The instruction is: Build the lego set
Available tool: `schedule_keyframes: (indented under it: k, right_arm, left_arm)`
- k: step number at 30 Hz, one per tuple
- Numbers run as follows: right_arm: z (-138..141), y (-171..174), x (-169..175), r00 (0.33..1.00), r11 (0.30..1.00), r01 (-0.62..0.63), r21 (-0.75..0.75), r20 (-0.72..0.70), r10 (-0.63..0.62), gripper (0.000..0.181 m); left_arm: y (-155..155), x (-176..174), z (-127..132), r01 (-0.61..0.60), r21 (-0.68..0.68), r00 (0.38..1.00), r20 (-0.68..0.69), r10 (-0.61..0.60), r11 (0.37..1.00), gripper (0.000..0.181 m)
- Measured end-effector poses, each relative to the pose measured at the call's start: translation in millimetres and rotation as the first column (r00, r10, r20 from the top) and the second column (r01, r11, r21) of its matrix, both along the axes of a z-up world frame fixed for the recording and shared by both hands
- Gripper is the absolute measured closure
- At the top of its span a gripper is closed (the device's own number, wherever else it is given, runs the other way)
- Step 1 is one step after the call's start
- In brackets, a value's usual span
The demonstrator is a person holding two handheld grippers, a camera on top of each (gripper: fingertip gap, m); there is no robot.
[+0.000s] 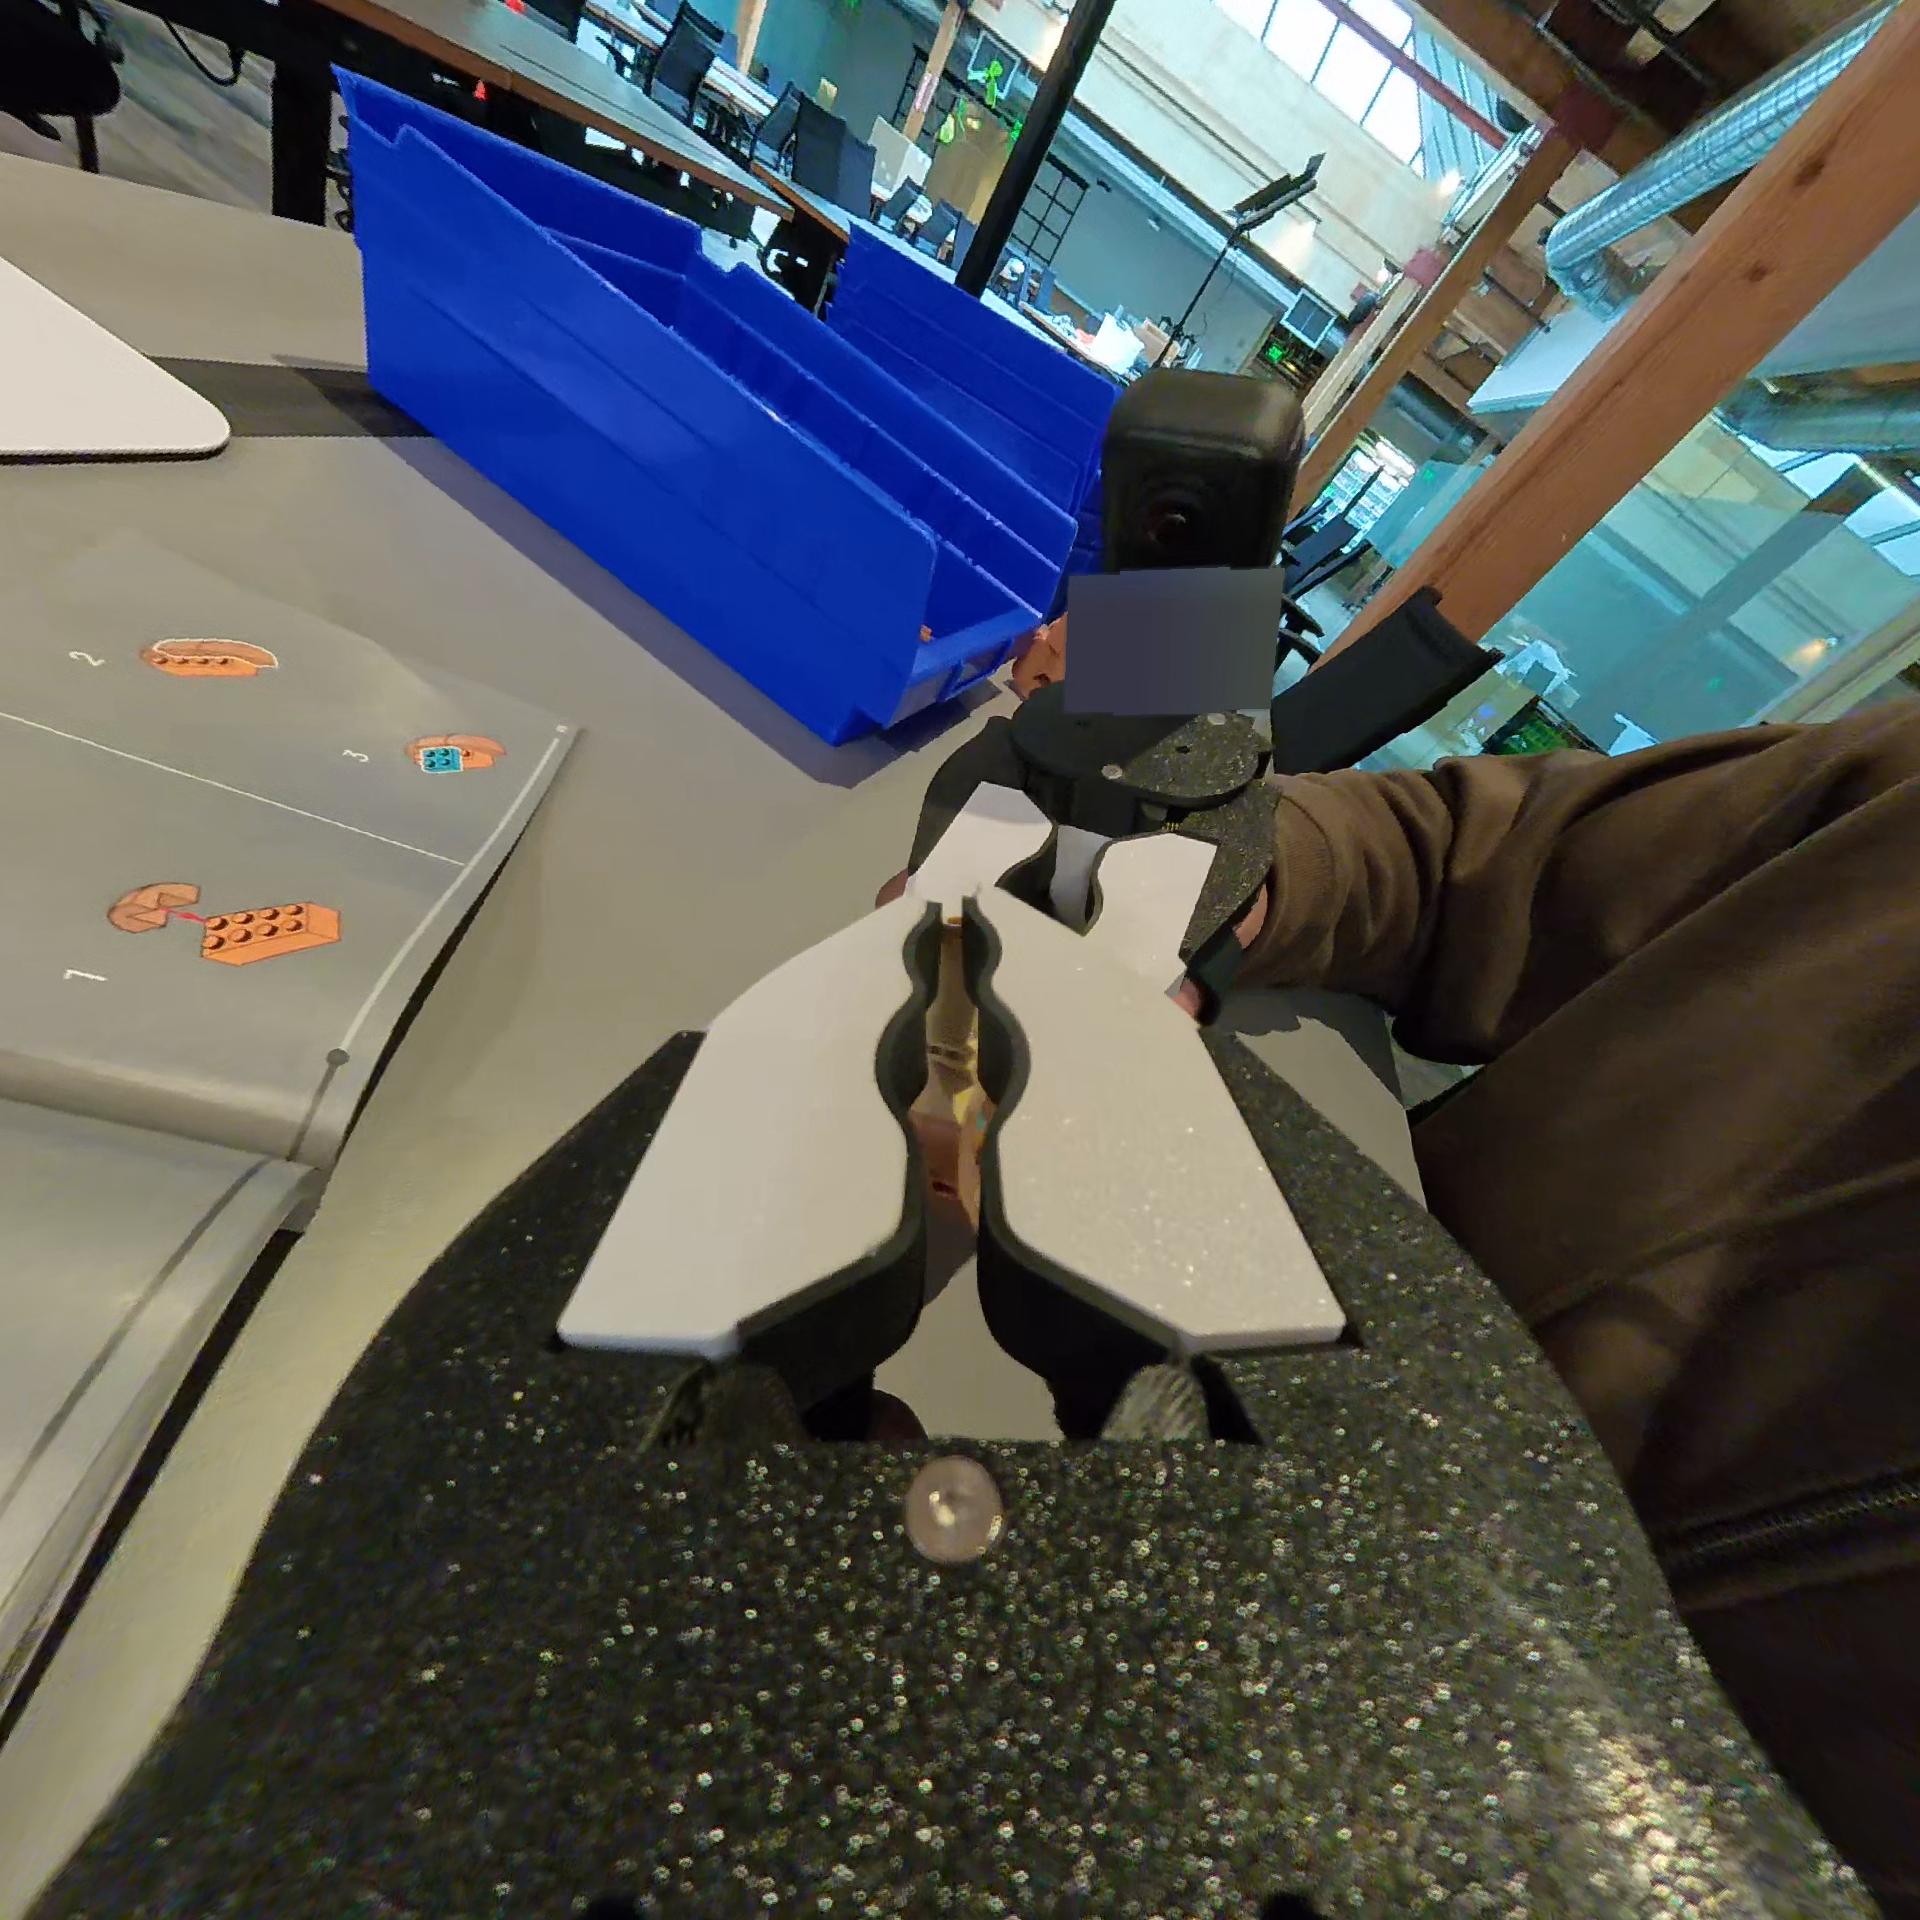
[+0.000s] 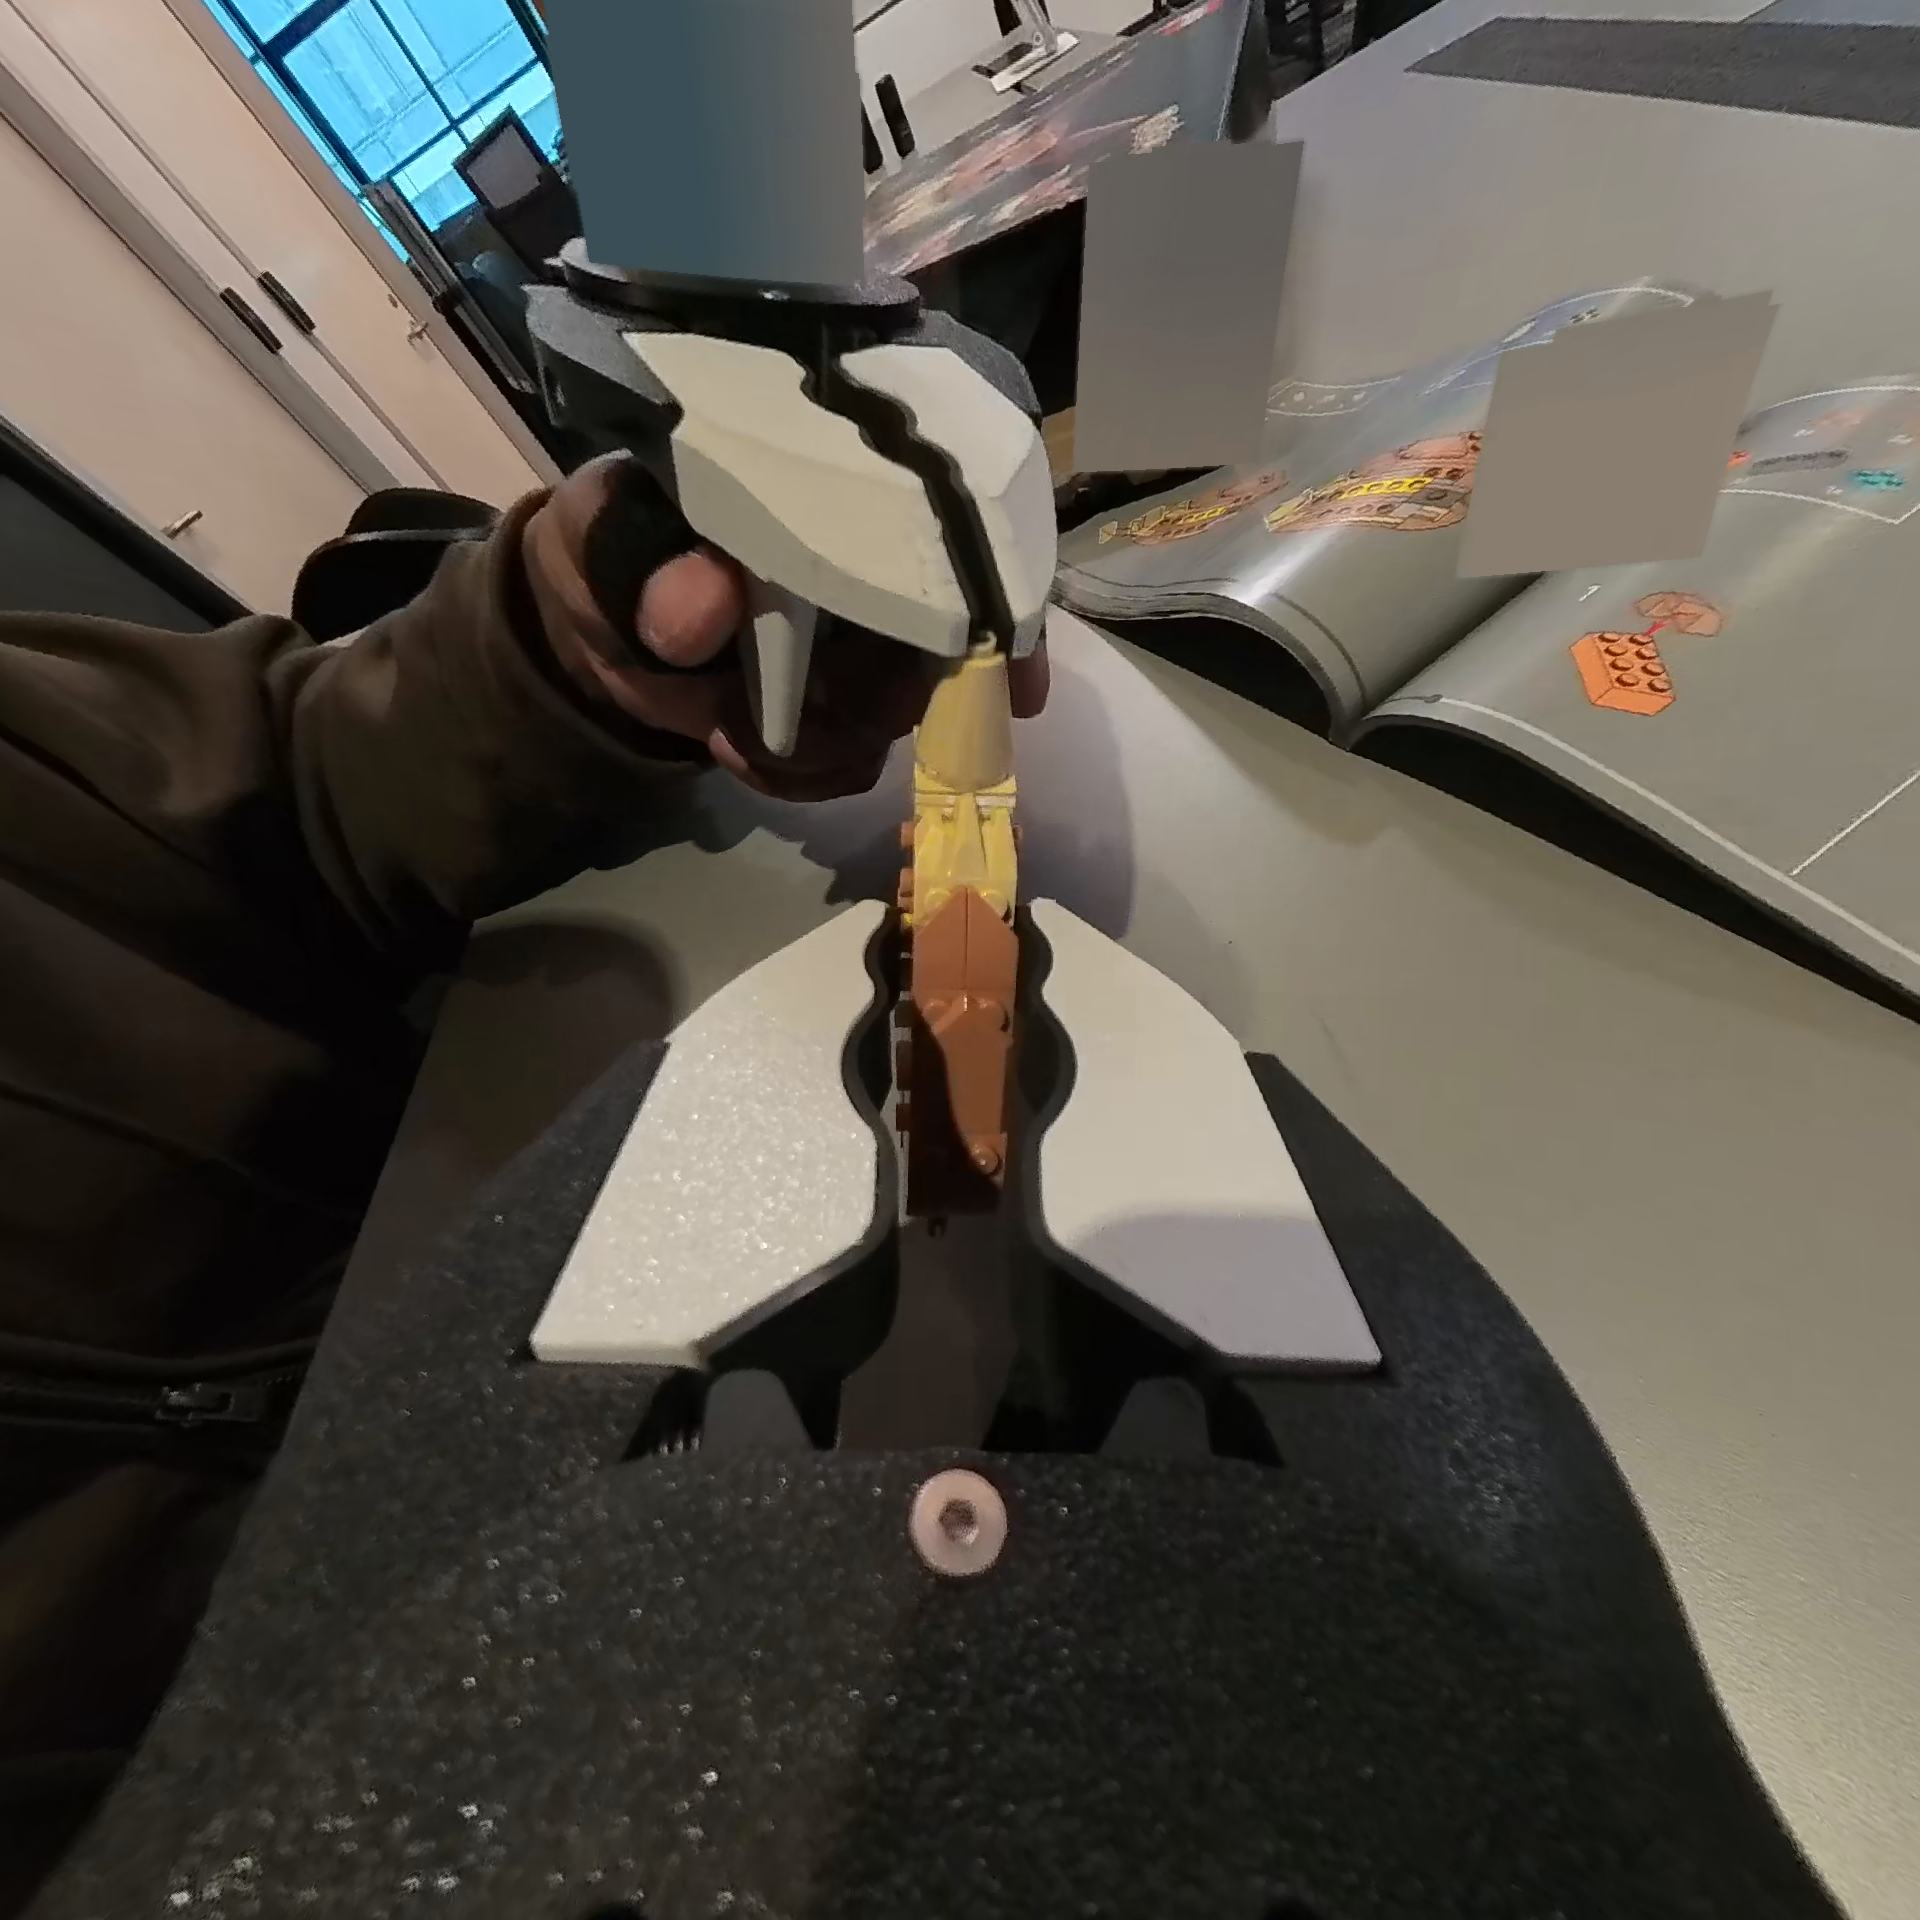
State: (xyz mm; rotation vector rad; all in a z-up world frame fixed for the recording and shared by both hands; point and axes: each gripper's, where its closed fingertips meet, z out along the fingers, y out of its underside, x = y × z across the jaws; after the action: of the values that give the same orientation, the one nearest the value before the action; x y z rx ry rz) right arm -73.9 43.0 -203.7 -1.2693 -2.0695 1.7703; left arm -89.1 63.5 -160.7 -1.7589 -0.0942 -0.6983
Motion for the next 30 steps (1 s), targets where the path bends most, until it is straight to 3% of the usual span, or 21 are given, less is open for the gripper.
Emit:
schedule_keyframes:
  k: [3, 7, 10, 14, 17, 19, 20, 23, 27, 30]
  right_arm:
    - [8.8, 0.8, 1.3, 0.997, 1.000, -0.009, 0.011, -0.082, 0.010, 0.161]
    - [21.5, 13.6, -3.5, 0.943, 0.966, 0.053, 0.255, -0.331, 0.036, 0.161]
    - [33.1, 18.0, -6.1, 0.879, 0.924, 0.095, 0.371, -0.467, 0.097, 0.162]
    - [39.9, 11.3, 0.6, 0.872, 0.960, 0.006, 0.281, -0.471, 0.132, 0.162]
    - [65.1, -0.1, 26.2, 0.841, 0.974, -0.223, 0.049, -0.495, 0.218, 0.161]
    - [94.8, -0.2, 51.8, 0.801, 0.888, -0.427, -0.168, -0.526, 0.286, 0.161]
    - [110.8, 4.1, 63.4, 0.779, 0.805, -0.522, -0.281, -0.542, 0.316, 0.162]
    - [155.0, 33.9, 84.8, 0.699, 0.458, -0.708, -0.537, -0.621, 0.353, 0.161]
    - [183.5, 50.4, 86.9, 0.617, 0.270, -0.787, -0.554, -0.708, 0.344, 0.161]
    - [202.5, 50.1, 87.2, 0.559, 0.191, -0.829, -0.526, -0.756, 0.342, 0.161]
  left_arm:
    - [-2.6, 1.5, 11.7, 0.013, 0.055, 1.000, 0.007, -0.013, 0.998, 0.176]
    - [-13.9, -18.4, 46.1, -0.084, 0.218, 0.996, 0.007, 0.084, 0.972, 0.174]
    - [-16.0, -24.7, 43.9, -0.106, 0.201, 0.994, 0.012, 0.106, 0.974, 0.174]
    - [-11.0, -15.9, 21.5, -0.077, 0.099, 0.996, -0.045, 0.081, 0.992, 0.172]
    - [-12.4, -13.4, 19.3, -0.080, 0.083, 0.995, -0.056, 0.084, 0.993, 0.168]
    - [-14.8, -14.0, 24.0, -0.084, 0.099, 0.995, -0.046, 0.089, 0.992, 0.168]
    - [-15.9, -14.6, 25.4, -0.090, 0.100, 0.995, -0.040, 0.094, 0.991, 0.168]
    - [-18.1, -13.3, 29.4, -0.089, 0.112, 0.995, -0.036, 0.093, 0.990, 0.168]
    - [-17.3, -10.0, 23.8, -0.083, 0.094, 0.995, -0.055, 0.088, 0.992, 0.168]
    - [-16.9, -9.8, 17.3, -0.087, 0.074, 0.994, -0.063, 0.092, 0.993, 0.168]
